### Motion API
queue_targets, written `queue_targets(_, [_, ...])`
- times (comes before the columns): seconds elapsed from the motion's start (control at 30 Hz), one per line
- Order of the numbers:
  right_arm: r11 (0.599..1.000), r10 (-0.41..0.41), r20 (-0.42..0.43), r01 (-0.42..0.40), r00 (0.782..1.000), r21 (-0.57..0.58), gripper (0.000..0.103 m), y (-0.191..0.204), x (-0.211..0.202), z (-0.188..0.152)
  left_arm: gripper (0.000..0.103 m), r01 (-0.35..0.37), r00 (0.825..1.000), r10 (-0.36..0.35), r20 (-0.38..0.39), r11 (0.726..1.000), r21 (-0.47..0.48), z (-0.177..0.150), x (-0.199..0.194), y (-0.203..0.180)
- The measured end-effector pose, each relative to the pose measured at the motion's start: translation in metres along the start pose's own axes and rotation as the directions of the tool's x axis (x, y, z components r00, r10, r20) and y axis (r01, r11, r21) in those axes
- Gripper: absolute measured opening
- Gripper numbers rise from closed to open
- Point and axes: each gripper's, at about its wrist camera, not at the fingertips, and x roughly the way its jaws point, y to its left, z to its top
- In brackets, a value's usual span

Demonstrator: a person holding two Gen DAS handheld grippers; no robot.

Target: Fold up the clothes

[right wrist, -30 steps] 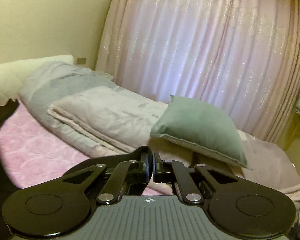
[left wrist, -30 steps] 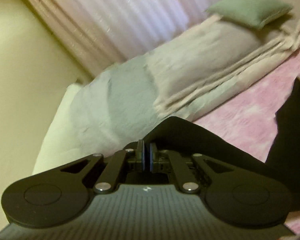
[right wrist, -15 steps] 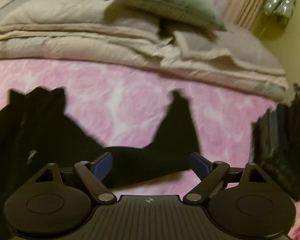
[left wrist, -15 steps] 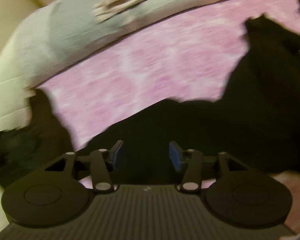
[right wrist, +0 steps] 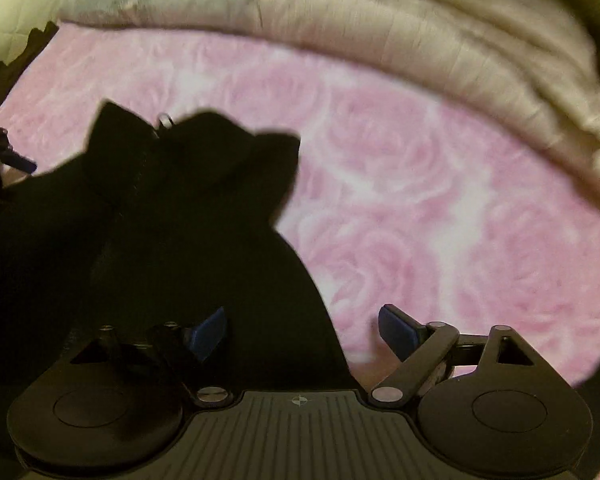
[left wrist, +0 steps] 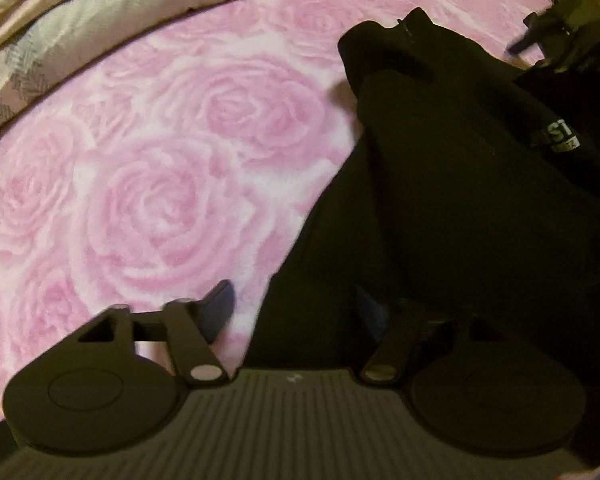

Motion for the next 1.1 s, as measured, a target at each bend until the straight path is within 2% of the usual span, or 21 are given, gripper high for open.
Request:
queue_targets(0.03, [1.000,0.015,-0.006,-0.015,1.000,0.009,0.014,-0.002,0.002,-0.002,0.009,0.006,1.000,-0.006,0.003,1.000,0.001,-0.001,-0.005,-0.002])
queue_targets(0.07, [0.999,0.031,-0.011,-0.031,0.999,0.018,0.004,-0.004,0.005,-0.004,0.008,-0.010,1.000,0.009,0.013,1.000,0.004,-0.001,-0.013,-0.005])
queue_targets(0.13, [0.999,0.027,0.017,-0.028,0.999,0.046,0.004,-0.006,-0.012,-0.004,0.007,-0.045,0.998,0.045,0.039,0.999,0.004,-0.002,-0.031,-0.011])
queue_targets(0.23, [0.998,-0.013,0.131,0.006,0.991,0.054,0.004,-0.014,-0.066,0.013,0.007,-0.104,0.985,0.119,0.127,0.988,-0.117,0.007,-0.077,0.017])
queue_targets(0.3, [0.998,-0.039,0.221,0.027,0.974,0.057,0.004,-0.022,-0.107,0.031,0.008,-0.101,0.978,0.127,0.166,0.983,-0.156,0.021,-0.103,0.041])
queue_targets(0.37, [0.997,-0.076,0.292,0.071,0.954,0.026,0.004,-0.030,-0.131,0.055,0.008,-0.138,0.964,0.166,0.207,0.980,-0.140,0.040,-0.117,0.057])
queue_targets(0.47, [0.993,-0.117,0.373,0.116,0.921,0.024,0.004,-0.046,-0.140,0.097,0.008,-0.193,0.938,0.226,0.262,0.970,-0.147,0.072,-0.121,0.083])
queue_targets(0.53, [0.989,-0.146,0.374,0.148,0.916,0.022,0.004,-0.052,-0.124,0.118,0.013,-0.233,0.926,0.271,0.264,0.958,-0.164,0.093,-0.105,0.100])
queue_targets(0.57, [0.987,-0.156,0.357,0.157,0.921,0.026,0.008,-0.055,-0.109,0.125,0.018,-0.247,0.925,0.288,0.247,0.952,-0.182,0.101,-0.092,0.107])
queue_targets(0.6, [0.984,-0.177,0.338,0.173,0.925,0.040,0.018,-0.055,-0.095,0.127,0.022,-0.265,0.925,0.308,0.221,0.942,-0.205,0.106,-0.078,0.112])
queue_targets(0.63, [0.978,-0.209,0.329,0.195,0.921,0.074,0.051,-0.056,-0.086,0.125,0.022,-0.280,0.924,0.326,0.200,0.933,-0.226,0.108,-0.066,0.114])
queue_targets(0.67, [0.970,-0.243,0.322,0.218,0.915,0.111,0.073,-0.056,-0.077,0.123,0.024,-0.290,0.922,0.338,0.189,0.926,-0.241,0.105,-0.060,0.113])
queue_targets(0.7, [0.968,-0.243,0.331,0.205,0.912,0.145,0.074,-0.056,-0.074,0.115,0.032,-0.293,0.921,0.343,0.183,0.922,-0.254,0.099,-0.055,0.110])
queue_targets(0.73, [0.972,-0.218,0.327,0.175,0.920,0.158,0.074,-0.056,-0.073,0.105,0.039,-0.281,0.924,0.333,0.187,0.924,-0.258,0.089,-0.053,0.103])
queue_targets(0.77, [0.976,-0.189,0.318,0.142,0.929,0.166,0.074,-0.055,-0.072,0.095,0.042,-0.271,0.927,0.323,0.190,0.928,-0.256,0.078,-0.053,0.095])
queue_targets(0.87, [0.968,-0.170,0.286,0.105,0.943,0.227,0.074,-0.042,-0.080,0.051,0.043,-0.228,0.947,0.275,0.165,0.940,-0.254,0.031,-0.060,0.064])
queue_targets(0.97, [0.940,-0.141,0.249,0.051,0.958,0.337,0.074,-0.017,-0.101,-0.008,0.045,-0.152,0.976,0.193,0.104,0.938,-0.312,-0.024,-0.070,0.027])
queue_targets(1.1, [0.913,-0.074,0.124,0.017,0.990,0.406,0.074,0.038,-0.120,-0.088,0.047,-0.062,0.997,0.073,0.015,0.931,-0.359,-0.088,-0.082,-0.029])
